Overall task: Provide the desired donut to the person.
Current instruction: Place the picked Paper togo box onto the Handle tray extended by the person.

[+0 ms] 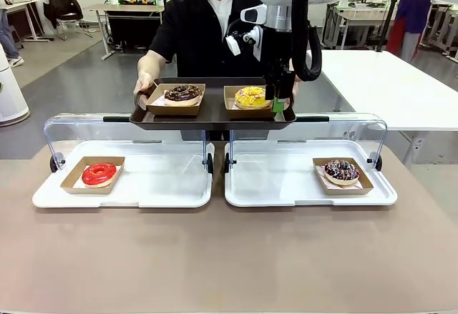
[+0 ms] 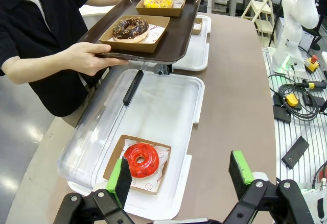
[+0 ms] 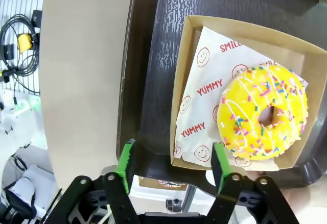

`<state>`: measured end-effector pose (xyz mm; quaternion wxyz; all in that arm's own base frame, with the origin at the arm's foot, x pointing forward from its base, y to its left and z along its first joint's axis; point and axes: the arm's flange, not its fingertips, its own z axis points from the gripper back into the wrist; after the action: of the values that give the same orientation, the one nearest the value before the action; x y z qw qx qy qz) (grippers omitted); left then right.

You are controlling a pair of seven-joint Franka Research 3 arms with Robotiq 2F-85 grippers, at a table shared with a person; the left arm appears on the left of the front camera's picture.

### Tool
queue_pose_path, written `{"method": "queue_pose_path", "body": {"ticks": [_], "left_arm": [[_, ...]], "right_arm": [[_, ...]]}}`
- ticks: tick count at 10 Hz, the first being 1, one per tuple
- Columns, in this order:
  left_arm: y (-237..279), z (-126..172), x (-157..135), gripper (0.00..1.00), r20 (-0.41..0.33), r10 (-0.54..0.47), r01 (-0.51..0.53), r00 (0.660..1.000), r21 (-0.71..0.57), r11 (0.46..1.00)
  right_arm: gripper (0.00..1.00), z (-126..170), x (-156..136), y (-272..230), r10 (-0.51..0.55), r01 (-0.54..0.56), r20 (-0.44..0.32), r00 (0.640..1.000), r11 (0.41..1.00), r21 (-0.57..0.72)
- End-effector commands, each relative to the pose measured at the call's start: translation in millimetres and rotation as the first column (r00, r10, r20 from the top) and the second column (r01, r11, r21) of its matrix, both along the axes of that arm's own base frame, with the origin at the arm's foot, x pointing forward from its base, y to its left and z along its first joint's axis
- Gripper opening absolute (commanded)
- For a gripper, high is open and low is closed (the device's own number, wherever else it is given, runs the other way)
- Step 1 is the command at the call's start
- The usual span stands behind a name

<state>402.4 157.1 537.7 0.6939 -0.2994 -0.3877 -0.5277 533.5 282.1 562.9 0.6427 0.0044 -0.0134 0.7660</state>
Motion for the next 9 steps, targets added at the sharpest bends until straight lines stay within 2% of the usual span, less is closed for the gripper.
{"method": "queue_pose_path", "body": {"ticks": [1,5,7,9], "left_arm": [[-1,0,-1,1.0,0.016,0.003,-0.003,1.0,-0.012,1.0],[-1,0,-1,1.0,0.016,0.003,-0.003,1.0,-0.012,1.0],[-1,0,-1,1.0,0.016,0.003,-0.003,1.0,-0.012,1.0],[-1,0,-1,1.0,0.016,0.003,-0.003,1.0,-0.012,1.0]], "right_arm": [[1.0,4,4,3,-0.019,0.019,-0.003,1.0,1.0,-0.019],[1.0,15,-2,-5,-0.027,0.027,0.004,1.0,1.0,0.003],[1.0,34,-9,-29,-0.052,0.054,-0.027,0.998,0.996,0.07],[1.0,62,-13,-73,-0.089,0.092,-0.026,0.996,0.979,0.181]]}}
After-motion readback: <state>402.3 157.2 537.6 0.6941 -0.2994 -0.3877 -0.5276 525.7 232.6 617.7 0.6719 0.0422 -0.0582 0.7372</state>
